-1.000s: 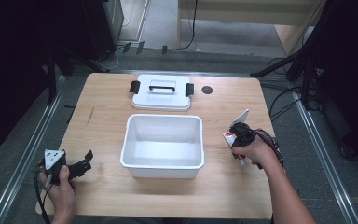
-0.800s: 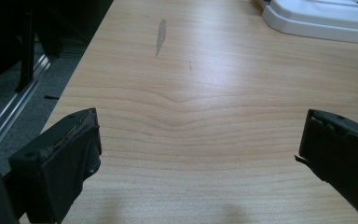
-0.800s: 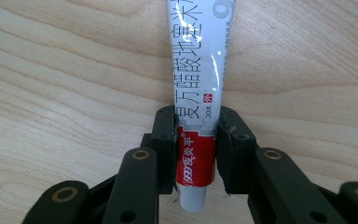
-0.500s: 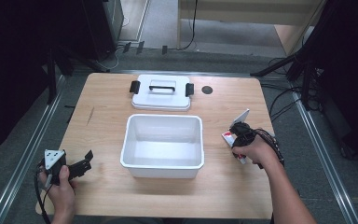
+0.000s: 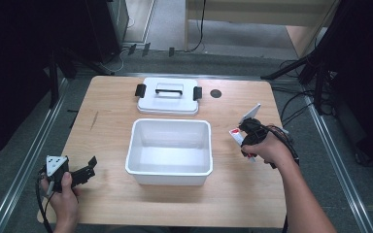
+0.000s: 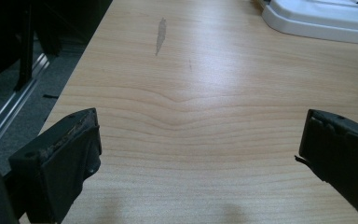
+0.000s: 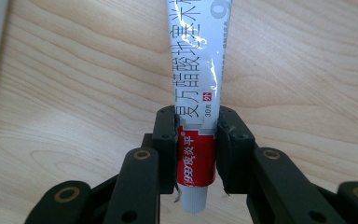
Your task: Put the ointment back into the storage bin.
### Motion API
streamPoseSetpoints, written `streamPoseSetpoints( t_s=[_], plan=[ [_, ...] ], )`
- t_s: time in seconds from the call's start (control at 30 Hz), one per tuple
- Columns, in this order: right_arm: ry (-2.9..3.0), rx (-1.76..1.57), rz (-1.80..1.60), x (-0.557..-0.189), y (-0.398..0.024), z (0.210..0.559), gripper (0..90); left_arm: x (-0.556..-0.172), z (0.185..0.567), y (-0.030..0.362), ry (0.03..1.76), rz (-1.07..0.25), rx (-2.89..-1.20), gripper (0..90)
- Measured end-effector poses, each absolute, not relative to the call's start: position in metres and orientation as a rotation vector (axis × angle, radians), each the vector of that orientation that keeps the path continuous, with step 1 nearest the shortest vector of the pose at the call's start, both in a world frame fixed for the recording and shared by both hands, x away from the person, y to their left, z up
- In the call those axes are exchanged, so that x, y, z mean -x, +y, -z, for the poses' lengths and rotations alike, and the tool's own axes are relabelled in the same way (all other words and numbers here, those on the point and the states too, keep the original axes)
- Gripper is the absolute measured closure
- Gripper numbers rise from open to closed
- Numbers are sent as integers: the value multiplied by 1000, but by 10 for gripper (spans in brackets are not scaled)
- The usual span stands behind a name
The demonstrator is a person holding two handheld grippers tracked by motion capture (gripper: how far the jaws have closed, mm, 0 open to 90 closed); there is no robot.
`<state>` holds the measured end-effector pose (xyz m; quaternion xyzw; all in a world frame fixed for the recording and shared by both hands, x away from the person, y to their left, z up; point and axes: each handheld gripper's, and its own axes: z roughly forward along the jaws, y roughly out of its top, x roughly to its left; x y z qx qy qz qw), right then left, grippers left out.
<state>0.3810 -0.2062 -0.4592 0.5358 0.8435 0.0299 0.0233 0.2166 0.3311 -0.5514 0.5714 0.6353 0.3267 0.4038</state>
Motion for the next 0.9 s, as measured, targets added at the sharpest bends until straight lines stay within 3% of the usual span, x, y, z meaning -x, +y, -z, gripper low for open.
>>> streamPoseSetpoints(
  t_s=[0.9],
  plan=[
    [2678,-1527,-227,-387,-167,396,727,-217,551,331,1604,-824,-1441,0]
  ],
)
